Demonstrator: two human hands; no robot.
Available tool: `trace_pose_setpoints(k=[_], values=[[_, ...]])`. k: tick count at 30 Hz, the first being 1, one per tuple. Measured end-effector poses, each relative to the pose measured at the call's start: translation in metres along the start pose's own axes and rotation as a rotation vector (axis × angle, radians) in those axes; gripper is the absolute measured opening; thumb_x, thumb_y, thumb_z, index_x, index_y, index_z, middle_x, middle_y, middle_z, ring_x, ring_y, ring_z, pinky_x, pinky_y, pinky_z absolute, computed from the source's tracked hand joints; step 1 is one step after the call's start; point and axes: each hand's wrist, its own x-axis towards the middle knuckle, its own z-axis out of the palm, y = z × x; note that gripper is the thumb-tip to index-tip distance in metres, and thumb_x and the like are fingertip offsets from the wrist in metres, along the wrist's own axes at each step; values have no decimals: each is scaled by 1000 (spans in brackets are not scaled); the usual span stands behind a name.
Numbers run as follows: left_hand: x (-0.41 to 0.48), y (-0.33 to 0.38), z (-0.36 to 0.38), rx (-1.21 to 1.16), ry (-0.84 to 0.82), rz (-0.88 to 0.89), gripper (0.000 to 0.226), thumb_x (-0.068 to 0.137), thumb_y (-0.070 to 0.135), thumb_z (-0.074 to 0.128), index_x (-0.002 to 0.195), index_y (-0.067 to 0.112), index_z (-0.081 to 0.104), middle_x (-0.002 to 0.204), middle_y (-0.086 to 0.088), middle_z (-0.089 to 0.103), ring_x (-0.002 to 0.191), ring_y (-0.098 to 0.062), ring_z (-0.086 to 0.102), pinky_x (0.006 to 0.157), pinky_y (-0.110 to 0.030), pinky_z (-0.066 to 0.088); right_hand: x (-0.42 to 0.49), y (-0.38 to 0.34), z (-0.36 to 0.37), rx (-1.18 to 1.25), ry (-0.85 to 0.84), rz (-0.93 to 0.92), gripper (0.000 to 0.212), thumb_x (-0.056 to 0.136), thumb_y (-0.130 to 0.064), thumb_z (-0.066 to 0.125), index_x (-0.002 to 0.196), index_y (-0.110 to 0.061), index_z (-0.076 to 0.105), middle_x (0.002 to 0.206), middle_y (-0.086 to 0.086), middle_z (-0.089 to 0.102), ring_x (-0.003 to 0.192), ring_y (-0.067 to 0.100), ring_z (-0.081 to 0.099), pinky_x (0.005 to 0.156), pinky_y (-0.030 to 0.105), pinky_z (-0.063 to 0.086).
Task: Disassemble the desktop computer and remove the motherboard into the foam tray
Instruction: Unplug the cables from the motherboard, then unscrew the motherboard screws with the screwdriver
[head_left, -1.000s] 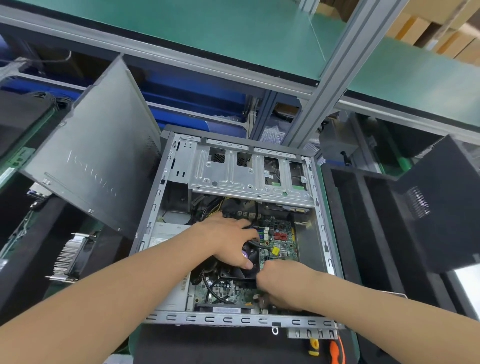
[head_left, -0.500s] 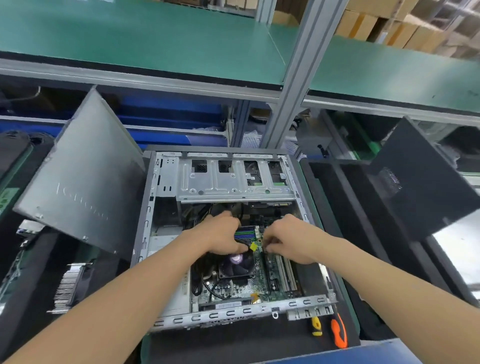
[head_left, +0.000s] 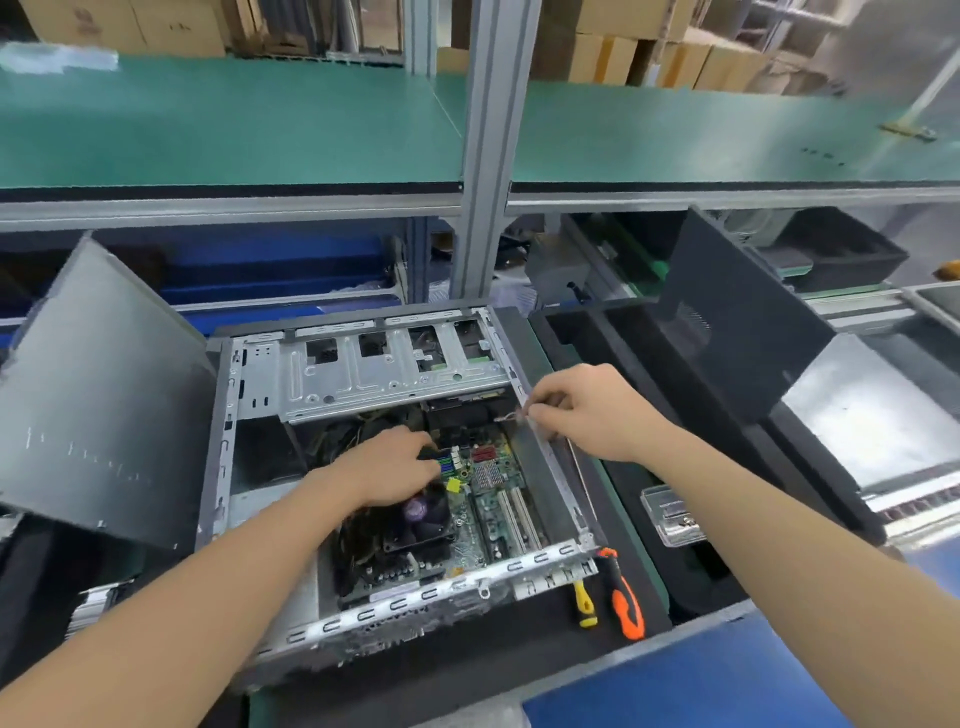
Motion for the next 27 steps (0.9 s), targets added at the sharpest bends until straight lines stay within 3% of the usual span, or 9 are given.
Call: trace_pose_setpoints(k=[3, 6, 9, 12, 16, 19, 22, 24, 27], values=[[3, 22, 5, 114, 55, -61, 54, 102, 40, 46, 150, 17, 45, 145, -12, 48, 127, -31, 53, 101, -41, 48, -7, 20, -2, 91, -1, 12, 14, 98, -28, 65, 98, -24, 78, 72, -13, 75, 69, -5, 70, 65, 9, 49], [3, 51, 5, 141, 95, -82, 46, 102, 35, 44, 144, 17, 50, 137, -12, 55, 89, -27, 61, 72, -36, 52, -16, 43, -9, 131, 7, 22, 14, 98, -30, 64, 98, -25, 78, 72, -13, 75, 68, -5, 70, 62, 11, 50], [-5, 88, 1, 181, 341, -104, 27, 95, 33, 46, 100, 23, 70, 91, -3, 70, 69, -20, 61, 55, -29, 45, -28, 70, -18, 167, -3, 57, 14, 97, -31, 64, 96, -26, 78, 73, -10, 76, 69, 1, 72, 72, 27, 61], [-16, 132, 0, 197, 642, -31, 27, 90, 37, 46, 70, 25, 58, 58, 8, 59, 55, -14, 56, 47, -24, 35, -39, 92, -20, 200, -13, 100, 15, 96, -29, 64, 92, -26, 78, 72, -9, 76, 67, 7, 72, 75, 34, 63], [-23, 195, 16, -217, 640, 153, 12, 90, 25, 56, 83, 31, 64, 71, 13, 65, 68, -6, 61, 60, -26, 48, -53, 113, -7, 255, -83, 150, 15, 97, -26, 64, 93, -21, 77, 77, -3, 77, 76, 19, 74, 80, 42, 63], [-21, 229, 41, -463, 509, 156, 23, 91, 12, 56, 97, 30, 68, 85, 12, 71, 78, -5, 67, 73, -20, 51, -66, 121, 8, 249, -142, 187, 17, 96, -30, 63, 92, -20, 77, 76, 1, 76, 73, 24, 74, 77, 41, 64], [-16, 251, 66, -504, 386, 113, 34, 94, 8, 48, 114, 27, 67, 109, 10, 71, 101, -11, 64, 82, -23, 49, -75, 127, 31, 201, -218, 249, 22, 93, -24, 55, 79, -16, 70, 71, 4, 73, 62, 23, 73, 60, 31, 61], [-12, 259, 78, -483, 347, 55, 40, 96, 5, 44, 125, 24, 64, 124, 5, 67, 112, -14, 60, 85, -23, 45, -81, 130, 48, 114, -270, 251, 22, 90, -16, 50, 70, -15, 60, 67, 0, 67, 61, 20, 72, 52, 26, 50], [-4, 264, 96, -599, 271, -68, 44, 102, 9, 41, 143, 21, 52, 146, 0, 55, 128, -19, 52, 99, -33, 44, -91, 136, 70, 136, -252, 293, 14, 95, -18, 55, 84, -16, 62, 69, -5, 61, 65, 19, 66, 48, 22, 43]])
